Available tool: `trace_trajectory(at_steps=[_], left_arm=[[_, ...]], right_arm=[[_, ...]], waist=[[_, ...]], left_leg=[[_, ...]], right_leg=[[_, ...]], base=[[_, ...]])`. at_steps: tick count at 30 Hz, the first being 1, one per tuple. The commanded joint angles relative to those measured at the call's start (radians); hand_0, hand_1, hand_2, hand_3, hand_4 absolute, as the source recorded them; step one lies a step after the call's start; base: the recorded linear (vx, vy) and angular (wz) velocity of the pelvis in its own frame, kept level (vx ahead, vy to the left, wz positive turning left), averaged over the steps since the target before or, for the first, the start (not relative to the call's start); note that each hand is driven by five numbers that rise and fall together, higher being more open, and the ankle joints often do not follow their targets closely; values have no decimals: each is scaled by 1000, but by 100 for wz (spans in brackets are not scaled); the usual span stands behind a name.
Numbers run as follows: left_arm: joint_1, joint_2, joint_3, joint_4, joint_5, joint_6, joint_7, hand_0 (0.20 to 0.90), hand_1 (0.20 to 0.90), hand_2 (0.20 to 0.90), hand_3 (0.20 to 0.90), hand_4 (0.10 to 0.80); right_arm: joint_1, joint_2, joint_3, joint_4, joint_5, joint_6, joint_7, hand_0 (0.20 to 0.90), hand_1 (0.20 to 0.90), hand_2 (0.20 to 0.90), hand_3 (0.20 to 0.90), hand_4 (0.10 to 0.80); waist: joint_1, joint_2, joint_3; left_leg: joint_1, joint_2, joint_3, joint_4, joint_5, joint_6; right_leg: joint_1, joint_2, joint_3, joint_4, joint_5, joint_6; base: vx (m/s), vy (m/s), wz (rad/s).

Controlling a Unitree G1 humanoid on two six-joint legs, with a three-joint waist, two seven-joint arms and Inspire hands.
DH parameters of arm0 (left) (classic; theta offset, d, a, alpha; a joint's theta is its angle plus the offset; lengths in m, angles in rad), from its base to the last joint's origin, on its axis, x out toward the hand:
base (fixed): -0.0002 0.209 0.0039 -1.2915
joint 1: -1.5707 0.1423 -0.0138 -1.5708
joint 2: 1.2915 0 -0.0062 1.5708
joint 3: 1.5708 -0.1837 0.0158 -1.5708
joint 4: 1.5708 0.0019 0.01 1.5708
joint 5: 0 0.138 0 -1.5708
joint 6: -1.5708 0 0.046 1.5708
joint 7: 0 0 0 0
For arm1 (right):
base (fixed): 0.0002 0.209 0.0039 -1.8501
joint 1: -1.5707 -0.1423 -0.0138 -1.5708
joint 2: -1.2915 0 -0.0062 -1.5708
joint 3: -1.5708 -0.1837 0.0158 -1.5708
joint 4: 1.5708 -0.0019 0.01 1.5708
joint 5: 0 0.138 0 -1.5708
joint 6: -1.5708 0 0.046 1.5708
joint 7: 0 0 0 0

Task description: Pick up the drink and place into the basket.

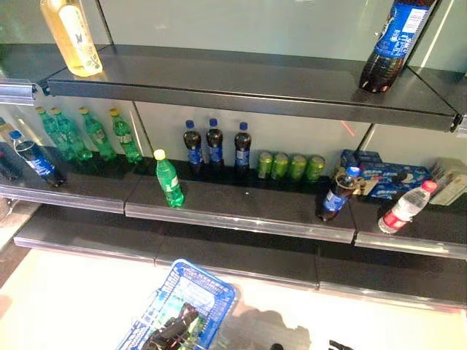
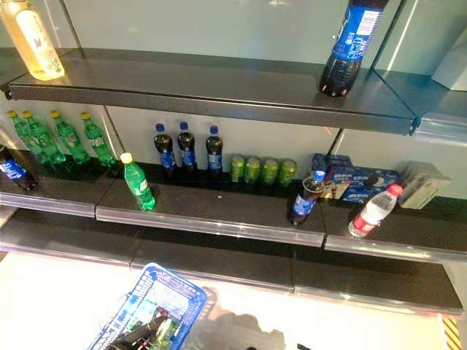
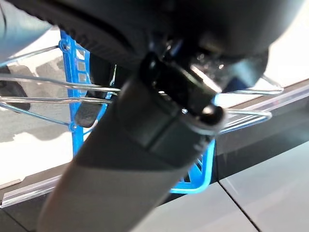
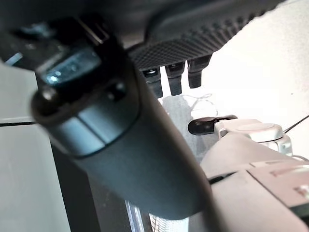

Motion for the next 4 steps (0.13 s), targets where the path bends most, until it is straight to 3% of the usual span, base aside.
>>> trace_trajectory(at_steps=[1,4], left_arm=[[-4,57,-16,-42,51,-58,-85,300,300,300,200,100],[-8,61,-18,-35,56,-61,-93,300,300,300,200,100]], right_arm=[[-51,-26,13,14,34,-20,11,900,900,900,900,800],[-52,-23,15,18,39,-26,11,900,900,900,900,800]], waist=[[16,-2,17],[16,-3,18]], left_leg=[[-8,-79,35,1,-31,40],[-4,-79,36,1,-33,43]], right_leg=[[54,-16,-17,93,-110,49],[54,-16,-12,97,-111,50]], base=[[0,0,0],[11,-2,0]])
